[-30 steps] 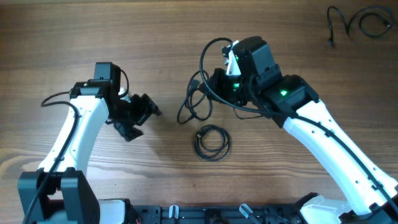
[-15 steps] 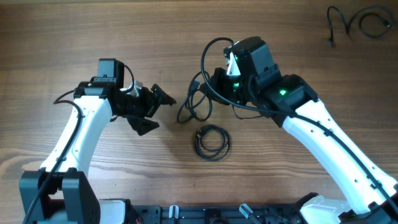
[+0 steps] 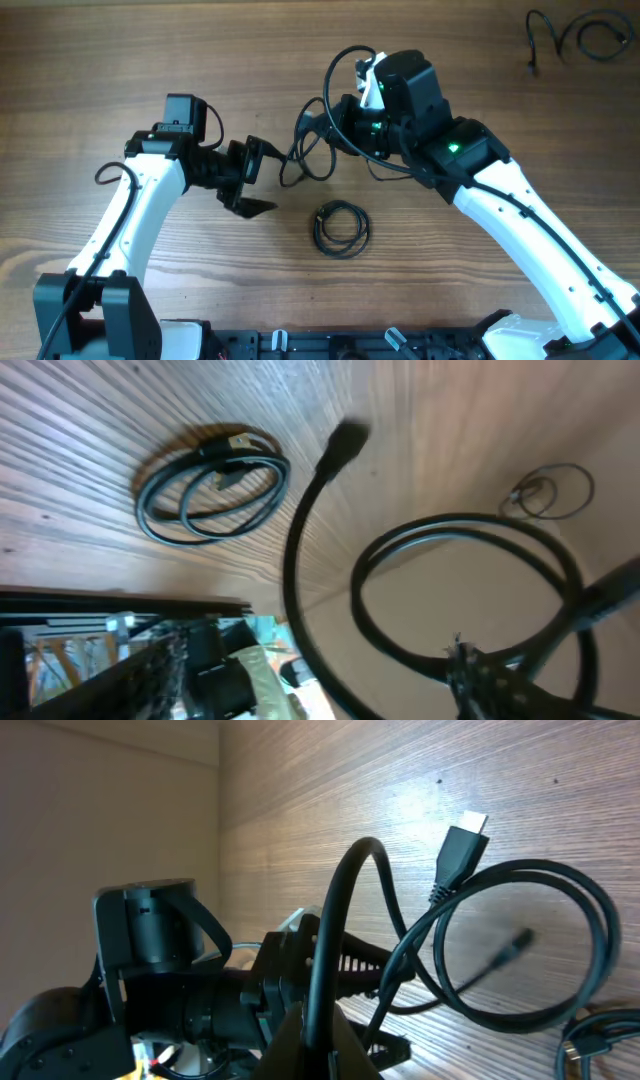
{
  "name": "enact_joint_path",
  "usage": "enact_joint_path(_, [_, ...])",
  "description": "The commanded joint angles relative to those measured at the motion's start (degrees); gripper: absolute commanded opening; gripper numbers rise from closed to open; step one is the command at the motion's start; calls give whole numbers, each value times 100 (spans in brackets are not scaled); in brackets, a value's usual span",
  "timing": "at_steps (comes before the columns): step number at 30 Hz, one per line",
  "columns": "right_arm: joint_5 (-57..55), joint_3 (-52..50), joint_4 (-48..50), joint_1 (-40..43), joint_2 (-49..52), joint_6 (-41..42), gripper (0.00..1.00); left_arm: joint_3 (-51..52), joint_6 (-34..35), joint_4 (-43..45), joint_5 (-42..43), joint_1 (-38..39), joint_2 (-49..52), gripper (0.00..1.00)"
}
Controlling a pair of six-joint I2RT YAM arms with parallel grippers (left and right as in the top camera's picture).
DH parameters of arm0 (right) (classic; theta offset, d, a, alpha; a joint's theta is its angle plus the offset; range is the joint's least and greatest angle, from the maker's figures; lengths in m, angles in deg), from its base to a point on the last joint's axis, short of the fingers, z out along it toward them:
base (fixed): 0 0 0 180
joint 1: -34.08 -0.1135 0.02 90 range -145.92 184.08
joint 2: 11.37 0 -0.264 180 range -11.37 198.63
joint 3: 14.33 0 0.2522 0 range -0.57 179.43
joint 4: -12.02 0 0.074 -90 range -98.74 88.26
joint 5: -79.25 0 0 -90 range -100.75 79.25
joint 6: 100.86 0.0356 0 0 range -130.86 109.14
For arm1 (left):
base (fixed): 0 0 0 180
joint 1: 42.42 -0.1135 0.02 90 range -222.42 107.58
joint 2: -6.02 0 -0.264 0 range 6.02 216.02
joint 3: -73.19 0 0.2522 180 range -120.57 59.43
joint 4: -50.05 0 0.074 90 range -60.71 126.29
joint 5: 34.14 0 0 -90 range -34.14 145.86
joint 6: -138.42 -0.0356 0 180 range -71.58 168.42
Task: Untangle cables
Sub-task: 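Grasp the lifted cable's plug end with the left gripper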
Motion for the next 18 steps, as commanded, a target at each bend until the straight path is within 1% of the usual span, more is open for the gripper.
enact_joint_path(1, [76, 81, 50, -33, 52, 146, 4, 22, 623, 127, 350, 24, -92, 80])
enact_joint_path(3, [74, 81, 70, -129, 52, 149, 4, 22, 887, 201, 369, 24, -94, 75])
enact_joint_path(6, [33, 81, 101, -254, 52, 151, 4, 22, 922, 463, 372, 24, -92, 64])
enact_joint_path(8, [31, 81, 111, -254, 52, 160, 4, 22, 922, 474, 369, 24, -92, 54])
enact_joint_path(10, [31, 81, 114, -254, 52, 157, 4, 22, 920, 505, 365, 24, -92, 40])
enact_joint_path(11, [31, 81, 114, -254, 52, 157, 4, 22, 920, 577, 361, 20, -92, 36])
enact_joint_path(13, [31, 81, 103, -254, 52, 144, 4, 22, 920, 636, 319, 20, -92, 20])
enact_joint_path(14, [28, 81, 87, -254, 52, 138, 4, 22, 918, 640, 177, 20, -92, 11])
enact_joint_path(15, [2, 81, 61, -251, 52, 136, 4, 22, 916, 638, -22, 20, -92, 4])
enact_joint_path(16, [-37, 81, 20, -251, 52, 129, 4, 22, 914, 636, -240, 20, -92, 4])
enact_joint_path(17, [-33, 81, -20, -251, 52, -15, 4, 22, 868, 627, -717, 20, -92, 4])
enact_joint_path(18, [-35, 81, -74, -251, 52, -219, 4, 22, 870, 575, -1023, 13, -92, 4])
